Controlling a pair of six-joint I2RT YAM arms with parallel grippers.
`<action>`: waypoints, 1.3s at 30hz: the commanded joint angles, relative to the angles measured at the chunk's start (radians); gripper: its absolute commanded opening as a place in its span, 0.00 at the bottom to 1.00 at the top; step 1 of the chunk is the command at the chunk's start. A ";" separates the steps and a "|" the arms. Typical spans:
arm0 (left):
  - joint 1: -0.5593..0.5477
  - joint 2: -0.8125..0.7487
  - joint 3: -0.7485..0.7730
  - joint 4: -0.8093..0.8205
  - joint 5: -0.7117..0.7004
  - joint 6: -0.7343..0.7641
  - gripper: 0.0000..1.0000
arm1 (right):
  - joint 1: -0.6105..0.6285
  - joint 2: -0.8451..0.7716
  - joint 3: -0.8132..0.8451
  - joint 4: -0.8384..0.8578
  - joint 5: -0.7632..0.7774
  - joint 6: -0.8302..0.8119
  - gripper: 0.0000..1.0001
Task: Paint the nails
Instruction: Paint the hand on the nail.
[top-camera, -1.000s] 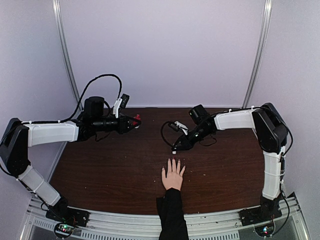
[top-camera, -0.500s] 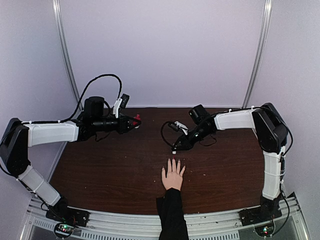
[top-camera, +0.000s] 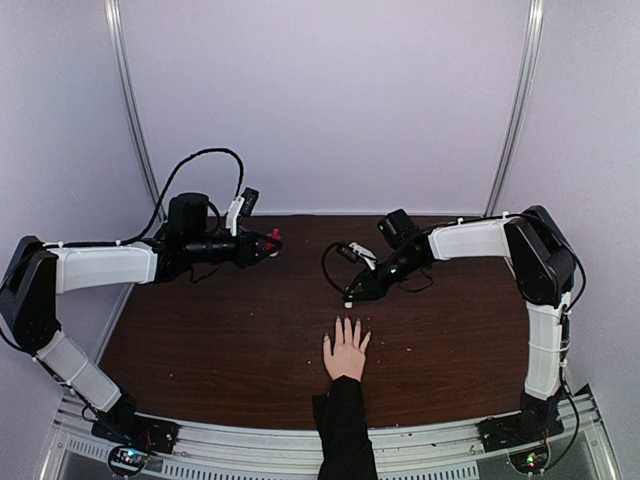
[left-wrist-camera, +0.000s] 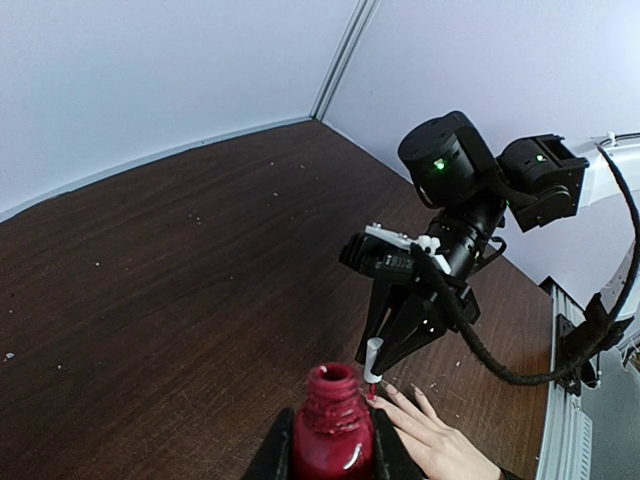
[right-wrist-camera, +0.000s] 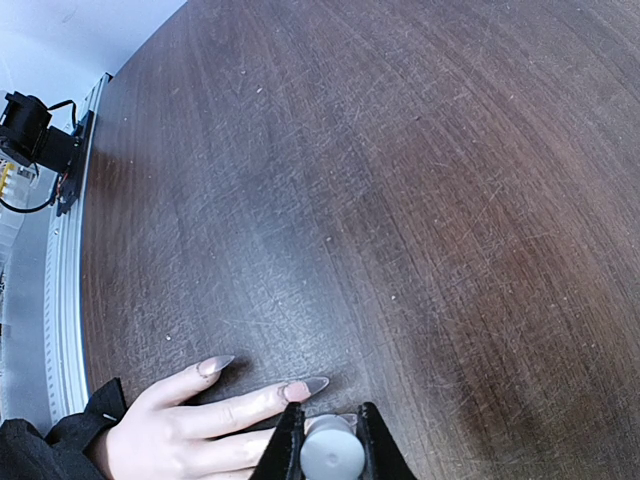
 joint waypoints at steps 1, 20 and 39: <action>-0.002 -0.012 0.003 0.052 0.005 0.004 0.00 | 0.005 -0.043 0.012 0.017 0.005 -0.001 0.00; -0.002 -0.022 -0.001 0.052 0.003 0.004 0.00 | 0.000 -0.093 -0.007 0.018 0.013 0.001 0.00; -0.002 -0.017 0.000 0.054 0.000 0.005 0.00 | 0.000 -0.035 -0.005 0.007 0.038 -0.005 0.00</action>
